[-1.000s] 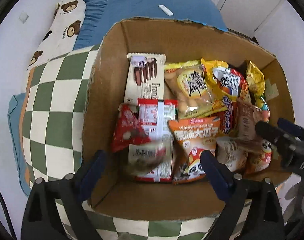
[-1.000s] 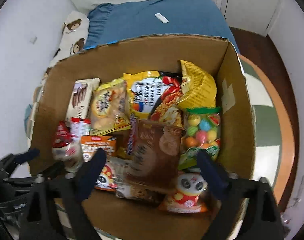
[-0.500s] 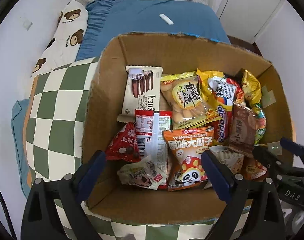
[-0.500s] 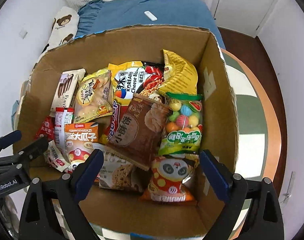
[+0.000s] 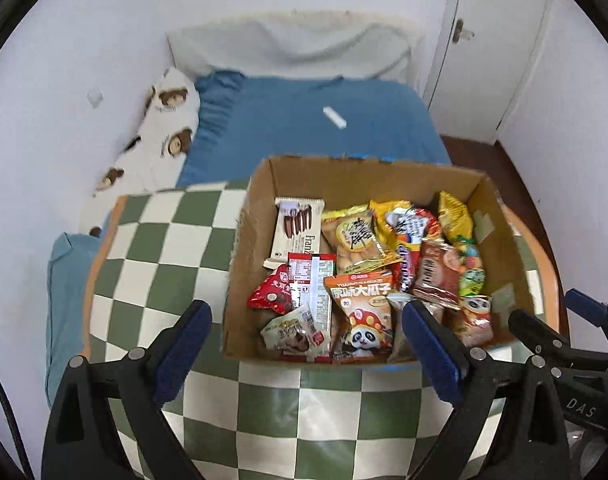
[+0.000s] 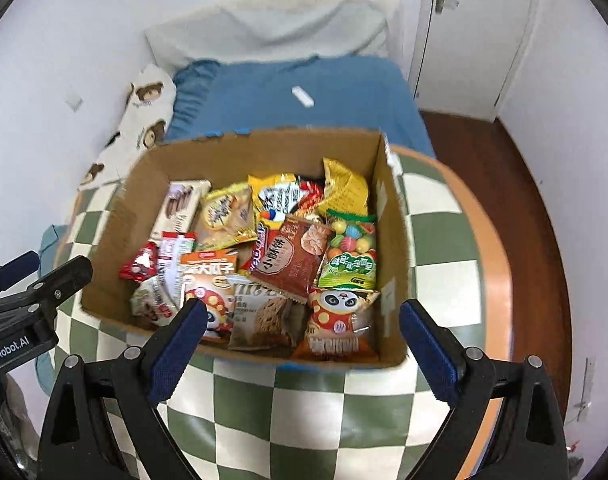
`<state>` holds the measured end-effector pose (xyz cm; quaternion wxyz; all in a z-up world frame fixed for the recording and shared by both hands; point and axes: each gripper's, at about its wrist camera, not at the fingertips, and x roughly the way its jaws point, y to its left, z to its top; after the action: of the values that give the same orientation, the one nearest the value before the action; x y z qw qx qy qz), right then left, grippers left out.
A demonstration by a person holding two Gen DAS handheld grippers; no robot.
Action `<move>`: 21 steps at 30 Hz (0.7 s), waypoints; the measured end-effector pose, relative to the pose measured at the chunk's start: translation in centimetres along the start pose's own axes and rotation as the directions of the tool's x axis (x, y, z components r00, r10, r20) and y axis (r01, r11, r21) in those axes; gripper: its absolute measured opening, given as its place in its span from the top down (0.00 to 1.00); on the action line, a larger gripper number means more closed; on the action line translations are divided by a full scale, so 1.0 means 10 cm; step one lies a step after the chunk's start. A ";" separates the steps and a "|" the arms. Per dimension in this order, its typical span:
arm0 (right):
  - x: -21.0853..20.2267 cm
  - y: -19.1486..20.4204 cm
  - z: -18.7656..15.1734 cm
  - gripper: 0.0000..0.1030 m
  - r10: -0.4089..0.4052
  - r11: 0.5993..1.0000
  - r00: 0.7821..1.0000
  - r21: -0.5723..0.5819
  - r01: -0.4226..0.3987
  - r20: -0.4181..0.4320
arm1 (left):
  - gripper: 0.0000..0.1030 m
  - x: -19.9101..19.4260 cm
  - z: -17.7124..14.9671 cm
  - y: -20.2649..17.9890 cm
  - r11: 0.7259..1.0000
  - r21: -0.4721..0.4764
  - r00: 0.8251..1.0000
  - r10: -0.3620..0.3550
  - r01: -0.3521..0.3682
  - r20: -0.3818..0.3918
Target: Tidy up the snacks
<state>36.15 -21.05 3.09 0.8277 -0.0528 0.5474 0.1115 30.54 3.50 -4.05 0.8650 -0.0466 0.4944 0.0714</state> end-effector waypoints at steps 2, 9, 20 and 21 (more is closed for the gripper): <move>-0.22 0.03 -0.09 0.02 -0.002 1.000 0.999 -0.006 0.002 0.042 | 0.05 -0.20 -0.09 -0.01 1.000 0.003 0.999 -0.004 0.004 0.036; -0.93 0.09 -0.49 0.02 -0.017 1.000 0.985 -0.004 0.018 0.170 | 0.05 -0.84 -0.37 0.00 1.000 0.004 0.990 -0.026 0.026 0.141; -1.82 0.09 -0.95 0.02 -0.031 0.999 0.947 0.021 0.025 0.319 | 0.05 -1.46 -0.81 -0.01 0.999 0.038 0.975 -0.047 0.039 0.216; -1.90 0.10 -0.99 0.02 -0.031 0.999 0.943 0.019 0.026 0.333 | 0.05 -1.50 -0.85 -0.02 0.998 0.042 0.974 -0.046 0.038 0.221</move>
<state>19.90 -24.58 16.65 0.9102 -0.0354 0.3997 0.1030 15.83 0.86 4.62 0.9168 -0.0325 0.3949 0.0487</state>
